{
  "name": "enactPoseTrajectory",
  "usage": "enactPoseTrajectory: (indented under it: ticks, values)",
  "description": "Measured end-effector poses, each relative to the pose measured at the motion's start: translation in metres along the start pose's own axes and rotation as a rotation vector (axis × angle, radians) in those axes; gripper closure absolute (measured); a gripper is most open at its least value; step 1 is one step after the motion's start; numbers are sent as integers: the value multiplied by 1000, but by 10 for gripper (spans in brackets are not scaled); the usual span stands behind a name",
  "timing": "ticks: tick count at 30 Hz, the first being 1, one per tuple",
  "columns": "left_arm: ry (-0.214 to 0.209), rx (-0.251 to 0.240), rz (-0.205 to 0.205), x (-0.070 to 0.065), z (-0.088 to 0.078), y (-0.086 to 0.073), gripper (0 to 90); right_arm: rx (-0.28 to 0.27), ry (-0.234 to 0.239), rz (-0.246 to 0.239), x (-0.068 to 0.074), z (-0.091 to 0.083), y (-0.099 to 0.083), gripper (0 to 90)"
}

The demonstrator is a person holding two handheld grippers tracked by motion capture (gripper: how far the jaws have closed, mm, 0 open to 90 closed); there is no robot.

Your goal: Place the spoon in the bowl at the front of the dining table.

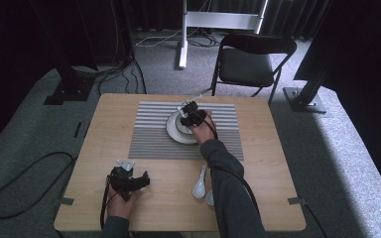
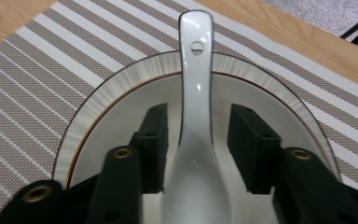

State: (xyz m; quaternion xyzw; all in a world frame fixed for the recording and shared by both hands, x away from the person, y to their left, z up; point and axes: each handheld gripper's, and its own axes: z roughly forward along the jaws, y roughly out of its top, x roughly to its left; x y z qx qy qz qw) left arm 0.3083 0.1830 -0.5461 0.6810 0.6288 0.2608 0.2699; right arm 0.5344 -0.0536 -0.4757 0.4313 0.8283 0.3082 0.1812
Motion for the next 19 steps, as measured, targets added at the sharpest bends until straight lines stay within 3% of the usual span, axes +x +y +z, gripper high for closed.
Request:
enactPoseTrajectory:
  ticks: [5, 12, 19]
  values:
    - [0, 0, -1, 0, 0, 0, 70, -61, 20, 19, -7, -22, -2, 506]
    - [1, 2, -1, -1, 0, 0, 70, -121, 37, -8, -8, -49, -3, 481]
    - [1, 0, -2, -1, 0, 0, 70, -105, 45, -9, -9, -45, -2, 478]
